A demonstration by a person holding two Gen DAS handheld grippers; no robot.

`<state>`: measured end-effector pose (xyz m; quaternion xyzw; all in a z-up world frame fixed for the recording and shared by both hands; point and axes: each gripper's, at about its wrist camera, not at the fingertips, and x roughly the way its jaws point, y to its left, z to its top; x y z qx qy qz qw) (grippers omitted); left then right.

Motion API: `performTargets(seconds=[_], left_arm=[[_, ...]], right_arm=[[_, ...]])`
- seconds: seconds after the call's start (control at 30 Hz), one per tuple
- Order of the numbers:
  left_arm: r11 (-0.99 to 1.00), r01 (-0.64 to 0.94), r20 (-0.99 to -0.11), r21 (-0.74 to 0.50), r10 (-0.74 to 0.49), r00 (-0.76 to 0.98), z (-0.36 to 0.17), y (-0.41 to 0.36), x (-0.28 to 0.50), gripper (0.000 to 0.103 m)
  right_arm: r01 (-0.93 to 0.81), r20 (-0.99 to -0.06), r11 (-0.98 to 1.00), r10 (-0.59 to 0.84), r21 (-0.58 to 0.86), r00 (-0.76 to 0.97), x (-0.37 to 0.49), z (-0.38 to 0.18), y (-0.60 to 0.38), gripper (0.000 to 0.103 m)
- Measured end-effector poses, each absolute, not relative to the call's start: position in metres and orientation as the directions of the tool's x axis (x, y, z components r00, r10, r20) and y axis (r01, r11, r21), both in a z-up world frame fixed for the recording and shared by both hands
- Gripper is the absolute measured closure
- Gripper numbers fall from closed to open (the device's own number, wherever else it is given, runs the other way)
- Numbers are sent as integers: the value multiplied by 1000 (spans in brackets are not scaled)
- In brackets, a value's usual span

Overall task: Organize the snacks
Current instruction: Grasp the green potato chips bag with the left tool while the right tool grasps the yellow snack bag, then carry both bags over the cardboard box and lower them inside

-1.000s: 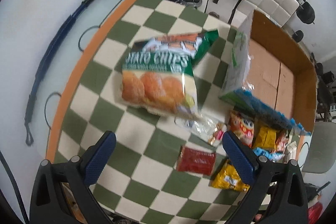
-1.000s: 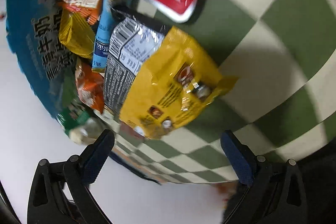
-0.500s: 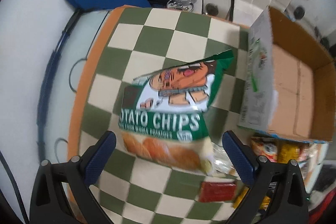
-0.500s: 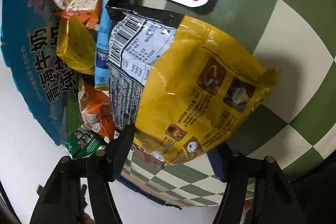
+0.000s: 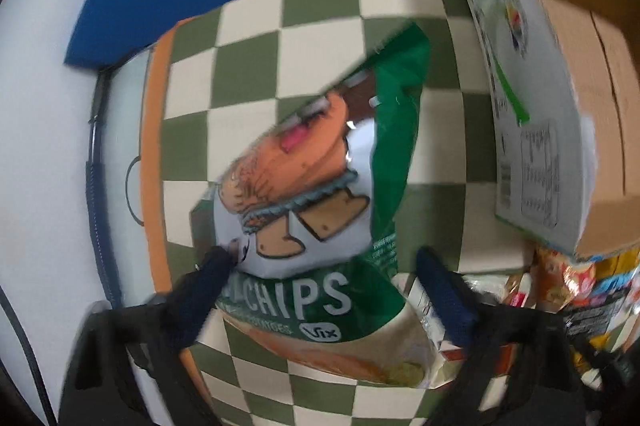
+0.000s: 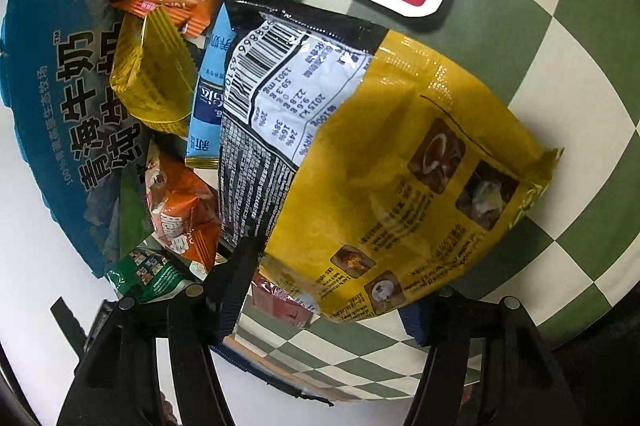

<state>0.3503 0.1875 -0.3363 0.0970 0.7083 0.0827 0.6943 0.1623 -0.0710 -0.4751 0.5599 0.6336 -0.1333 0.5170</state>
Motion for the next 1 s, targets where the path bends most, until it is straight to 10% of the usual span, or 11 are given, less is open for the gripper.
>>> performTargets(seconds=[0.3, 1.0], left_arm=[[945, 94, -950, 313, 309, 55, -330, 187, 339, 73], [982, 14, -964, 190, 184, 192, -264, 188, 274, 79]], right_arm=[[838, -787, 314, 583, 446, 200, 151, -483, -92, 44], [712, -815, 496, 548, 497, 187, 136, -436, -133, 69]])
